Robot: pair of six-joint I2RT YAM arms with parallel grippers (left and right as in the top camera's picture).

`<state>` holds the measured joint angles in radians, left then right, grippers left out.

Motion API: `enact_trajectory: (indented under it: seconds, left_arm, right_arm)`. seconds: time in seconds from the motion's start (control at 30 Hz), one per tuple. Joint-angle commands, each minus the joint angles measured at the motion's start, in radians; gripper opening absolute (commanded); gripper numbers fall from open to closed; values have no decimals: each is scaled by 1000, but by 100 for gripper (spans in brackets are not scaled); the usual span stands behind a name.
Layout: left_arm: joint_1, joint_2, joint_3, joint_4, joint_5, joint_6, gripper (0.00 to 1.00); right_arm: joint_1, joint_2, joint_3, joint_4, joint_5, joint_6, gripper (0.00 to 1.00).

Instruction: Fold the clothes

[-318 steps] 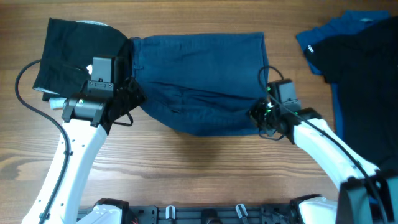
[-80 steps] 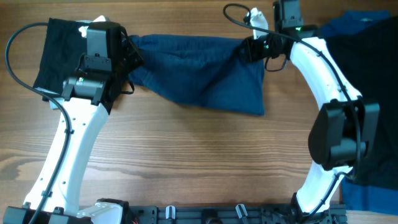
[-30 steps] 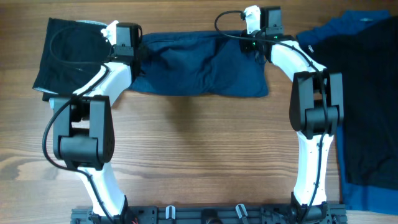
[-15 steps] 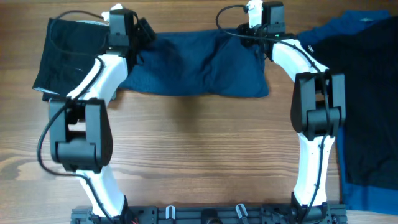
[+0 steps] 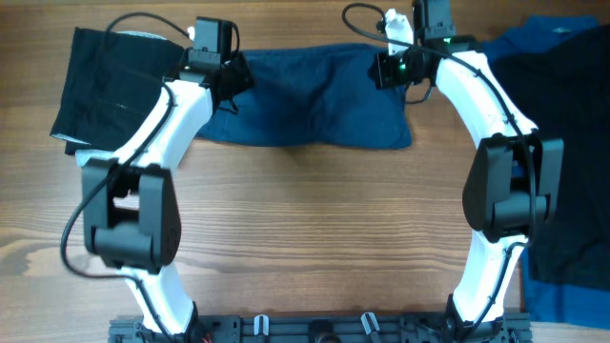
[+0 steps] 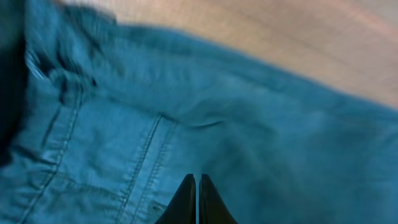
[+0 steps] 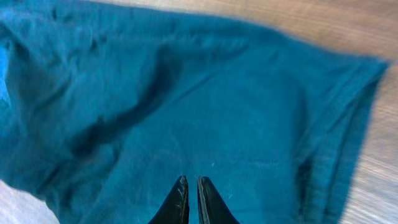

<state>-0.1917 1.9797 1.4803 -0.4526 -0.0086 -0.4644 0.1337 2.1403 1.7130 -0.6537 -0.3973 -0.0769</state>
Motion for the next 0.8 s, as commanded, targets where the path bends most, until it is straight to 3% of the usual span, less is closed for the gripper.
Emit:
enact_trajectory:
  seconds: [0.0,0.13,0.37,0.5,0.77]
  left_arm:
    - [0,82,-3,18,11,17,4]
    - [0,130,-3,29,11,16,5]
    - [0,160,-3,-34,12,16,4]
    - [-1,160,-3,-183,12,16,4]
    - [-57,140,-3,-464,35,-46,4]
  right_arm:
    - [-2,54,-52,5,-60,-32,7]
    - [-3,88,-96,6,0,-24,6]
    - [-6,119,-250,26,216,190,4]
    - [-29,119,-265,-76,298,286,4]
    - [-72,96,-265,-254,319,286,4]
